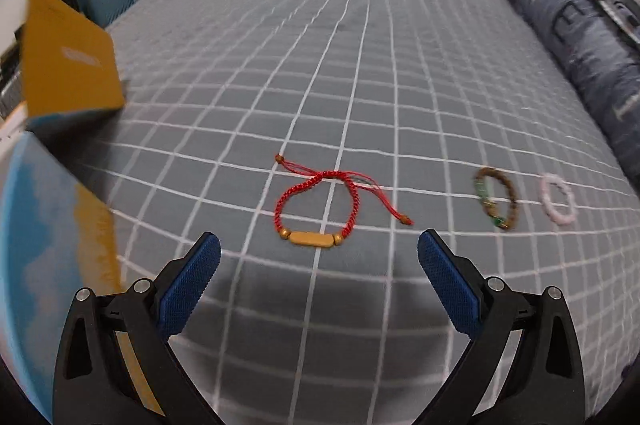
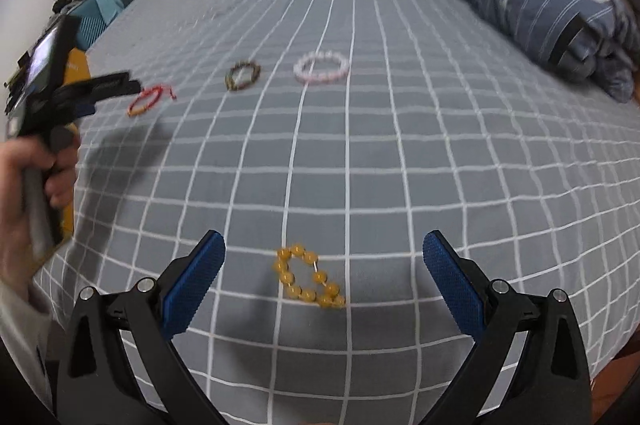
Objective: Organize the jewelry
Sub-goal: 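Move both tools away from the box over the remaining bracelets, then grasp the red cord bracelet with left tool while right tool grasps amber bracelet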
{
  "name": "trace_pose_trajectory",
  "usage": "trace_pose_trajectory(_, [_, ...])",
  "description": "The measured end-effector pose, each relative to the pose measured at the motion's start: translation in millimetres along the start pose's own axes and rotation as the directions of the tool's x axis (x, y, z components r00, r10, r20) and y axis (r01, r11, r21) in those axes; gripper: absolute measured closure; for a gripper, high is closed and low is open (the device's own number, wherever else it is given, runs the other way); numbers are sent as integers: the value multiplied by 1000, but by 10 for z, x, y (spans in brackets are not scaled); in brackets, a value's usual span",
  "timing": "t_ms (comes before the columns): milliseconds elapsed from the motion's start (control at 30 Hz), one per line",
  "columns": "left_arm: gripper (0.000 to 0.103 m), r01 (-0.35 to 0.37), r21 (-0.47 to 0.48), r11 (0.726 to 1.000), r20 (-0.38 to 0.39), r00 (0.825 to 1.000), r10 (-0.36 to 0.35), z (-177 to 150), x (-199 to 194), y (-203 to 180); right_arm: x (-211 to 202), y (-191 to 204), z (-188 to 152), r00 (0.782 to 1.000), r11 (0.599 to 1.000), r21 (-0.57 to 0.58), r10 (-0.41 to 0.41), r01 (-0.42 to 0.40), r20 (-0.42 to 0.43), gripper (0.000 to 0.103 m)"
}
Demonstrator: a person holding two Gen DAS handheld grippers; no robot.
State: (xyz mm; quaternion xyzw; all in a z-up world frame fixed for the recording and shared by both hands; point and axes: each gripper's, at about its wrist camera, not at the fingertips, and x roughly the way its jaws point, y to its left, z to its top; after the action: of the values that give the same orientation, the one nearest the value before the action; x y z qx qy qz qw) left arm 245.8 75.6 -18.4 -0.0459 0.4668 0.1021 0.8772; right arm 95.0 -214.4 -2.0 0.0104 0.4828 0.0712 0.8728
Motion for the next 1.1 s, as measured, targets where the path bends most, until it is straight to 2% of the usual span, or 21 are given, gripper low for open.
trace_pose_trajectory(167, [6, -53, 25, 998, 4, 999, 53, 108, 247, -100, 191, 43, -101, 998, 999, -33, 32, -34, -60, 8])
trace_pose_trajectory(400, [6, -67, 38, 997, -45, 997, 68, 195, 563, -147, 398, 27, -177, 992, 998, -41, 45, -50, -114, 8])
trace_pose_trajectory(667, [7, -28, 8, 1000, -86, 996, 29, 215, 732, -88, 498, -30, -186, 991, 999, -24, 35, -39, -133, 25])
trace_pose_trajectory(867, [32, 0, 21, 1000, -92, 996, 2, 204, 713, -112, 517, -23, -175, 991, 1000, -29, 6, -10, -137, 42])
trace_pose_trajectory(967, [47, 7, 37, 999, -93, 996, -4, 196, 682, -139, 506, -7, -171, 990, 999, -40, -18, 12, -143, 56])
trace_pose_trajectory(1033, [56, 10, 51, 999, -92, 996, -5, 187, 660, -164, 503, 20, -170, 988, 997, -62, -54, 46, -143, 71])
trace_pose_trajectory(1067, [64, 11, 55, 998, -93, 996, -6, 187, 654, -167, 510, 28, -166, 988, 996, -70, -63, 53, -142, 75])
trace_pose_trajectory(1100, [71, 10, 59, 998, -92, 996, -5, 189, 646, -168, 509, 50, -167, 987, 995, -83, -73, 62, -141, 86])
